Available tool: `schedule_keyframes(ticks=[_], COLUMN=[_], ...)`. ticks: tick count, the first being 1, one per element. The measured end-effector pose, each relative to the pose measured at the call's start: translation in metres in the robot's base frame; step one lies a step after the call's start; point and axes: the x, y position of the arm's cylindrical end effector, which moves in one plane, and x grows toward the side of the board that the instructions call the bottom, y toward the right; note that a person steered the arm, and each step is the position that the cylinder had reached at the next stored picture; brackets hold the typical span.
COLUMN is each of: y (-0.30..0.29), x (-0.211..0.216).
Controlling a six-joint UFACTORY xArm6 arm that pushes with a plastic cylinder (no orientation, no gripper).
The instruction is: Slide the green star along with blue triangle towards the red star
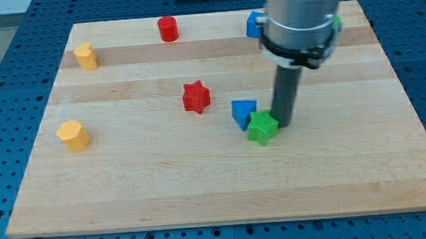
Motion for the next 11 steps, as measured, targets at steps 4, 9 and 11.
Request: schedule_keyframes(ticks=[4,9,11], y=[0.044,-0.024,-0.039], x=[-0.025,0.013,-0.036])
